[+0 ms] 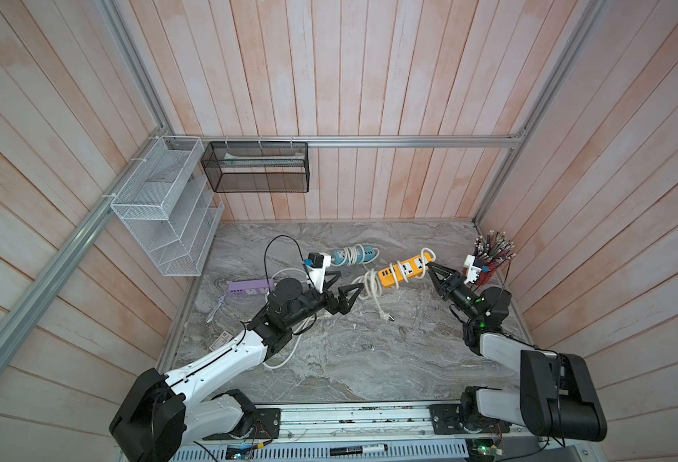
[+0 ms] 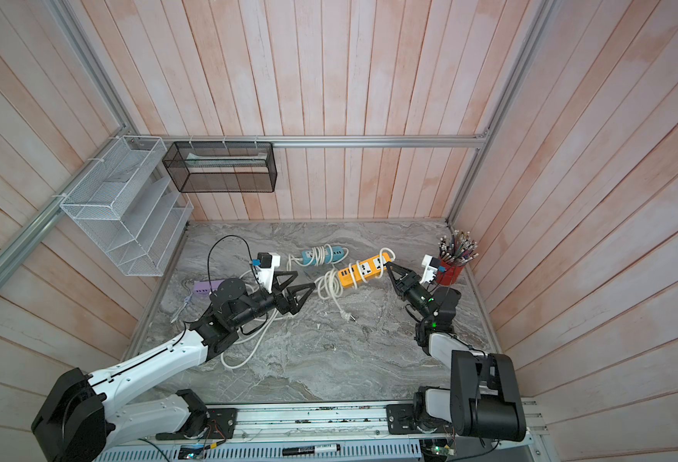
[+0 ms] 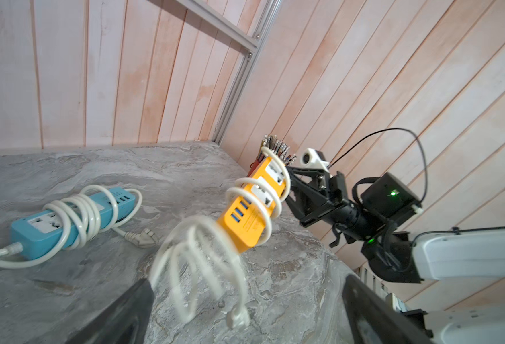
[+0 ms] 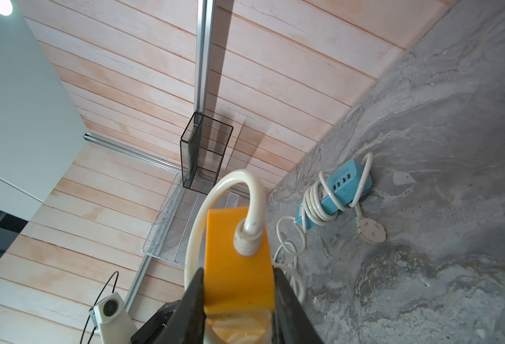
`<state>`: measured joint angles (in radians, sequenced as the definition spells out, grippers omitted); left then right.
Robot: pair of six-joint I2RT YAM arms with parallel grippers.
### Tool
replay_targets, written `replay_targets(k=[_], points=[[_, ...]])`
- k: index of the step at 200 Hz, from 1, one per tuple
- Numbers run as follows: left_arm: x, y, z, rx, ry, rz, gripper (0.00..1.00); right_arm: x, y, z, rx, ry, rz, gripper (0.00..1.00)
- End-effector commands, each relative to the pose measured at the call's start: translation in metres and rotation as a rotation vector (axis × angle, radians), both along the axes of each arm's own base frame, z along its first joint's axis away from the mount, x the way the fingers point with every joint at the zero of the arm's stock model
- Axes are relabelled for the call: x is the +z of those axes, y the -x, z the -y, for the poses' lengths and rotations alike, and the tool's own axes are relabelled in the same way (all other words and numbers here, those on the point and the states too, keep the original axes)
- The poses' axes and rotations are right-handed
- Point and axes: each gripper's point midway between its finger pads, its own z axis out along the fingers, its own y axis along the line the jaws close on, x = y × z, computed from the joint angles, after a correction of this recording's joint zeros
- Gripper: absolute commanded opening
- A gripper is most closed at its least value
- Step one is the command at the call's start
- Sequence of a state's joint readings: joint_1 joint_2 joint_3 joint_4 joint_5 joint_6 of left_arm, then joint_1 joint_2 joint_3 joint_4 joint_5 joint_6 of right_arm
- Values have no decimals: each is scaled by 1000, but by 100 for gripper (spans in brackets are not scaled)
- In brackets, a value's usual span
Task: Unwrap the cord wrapped around the power strip
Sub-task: Pick up the power strip from the center of the board.
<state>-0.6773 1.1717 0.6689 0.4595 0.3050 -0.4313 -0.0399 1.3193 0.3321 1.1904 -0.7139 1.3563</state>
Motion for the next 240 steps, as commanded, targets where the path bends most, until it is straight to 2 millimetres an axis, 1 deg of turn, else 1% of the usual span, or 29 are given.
replay_targets(k=[1, 29, 81, 128, 143, 164, 201, 214, 227, 240], points=[[25, 10, 5, -56, 52, 39, 100, 27, 5, -8, 21, -121, 65, 0], [22, 9, 5, -52, 47, 34, 100, 34, 5, -14, 46, -173, 76, 0], [14, 7, 4, -42, 35, 28, 100, 34, 5, -17, 55, -186, 71, 0], [5, 5, 12, -73, 21, 11, 100, 33, 7, -23, 73, -178, 70, 0], [3, 7, 17, -100, 32, 4, 100, 39, 8, -26, 83, -178, 84, 0], [7, 9, 21, -131, 63, 12, 100, 47, 10, -32, 106, -182, 105, 0], [26, 10, 21, -160, 142, 61, 99, 65, 19, -43, 154, -218, 150, 0], [30, 9, 22, -185, 169, 59, 95, 72, 22, -46, 167, -222, 170, 0], [30, 8, 24, -205, 180, 49, 90, 81, 25, -49, 180, -219, 193, 0], [28, 6, 26, -212, 182, 39, 88, 90, 27, -51, 188, -220, 214, 0]])
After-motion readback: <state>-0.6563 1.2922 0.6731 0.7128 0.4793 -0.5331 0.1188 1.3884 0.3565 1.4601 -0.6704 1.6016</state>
